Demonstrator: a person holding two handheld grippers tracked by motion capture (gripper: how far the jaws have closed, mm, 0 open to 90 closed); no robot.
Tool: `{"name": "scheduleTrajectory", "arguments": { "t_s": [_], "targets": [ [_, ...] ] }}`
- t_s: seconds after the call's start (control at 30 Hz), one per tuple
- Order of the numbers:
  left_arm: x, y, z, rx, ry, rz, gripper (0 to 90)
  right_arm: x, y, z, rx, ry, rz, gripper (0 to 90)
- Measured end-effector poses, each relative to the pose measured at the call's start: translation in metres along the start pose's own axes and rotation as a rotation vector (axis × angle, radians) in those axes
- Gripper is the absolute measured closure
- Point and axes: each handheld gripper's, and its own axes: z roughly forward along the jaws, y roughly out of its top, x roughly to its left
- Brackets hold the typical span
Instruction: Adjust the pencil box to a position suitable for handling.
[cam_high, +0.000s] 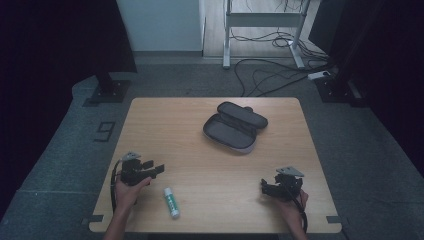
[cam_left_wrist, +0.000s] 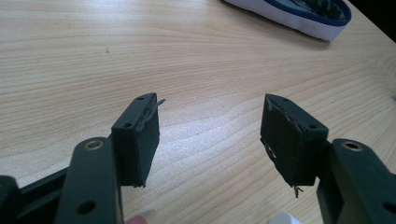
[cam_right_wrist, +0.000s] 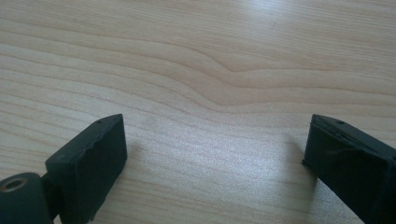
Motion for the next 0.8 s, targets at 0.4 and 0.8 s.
{"name": "scheduleTrajectory", "arguments": {
  "t_s": [0.4, 0.8],
  "targets": [
    [-0.004, 0.0, 0.005, 0.012, 0.001, 0.005, 38.0, 0.0, -0.002, -0.002, -0.005, 0.003, -0.002, 6.4],
    [-0.013, -0.003, 0.012, 0.038, -0.007, 0.034, 37.8, 0.0, -0.003, -0.004, -0.008, 0.001, 0.0, 7.9]
  ]
}}
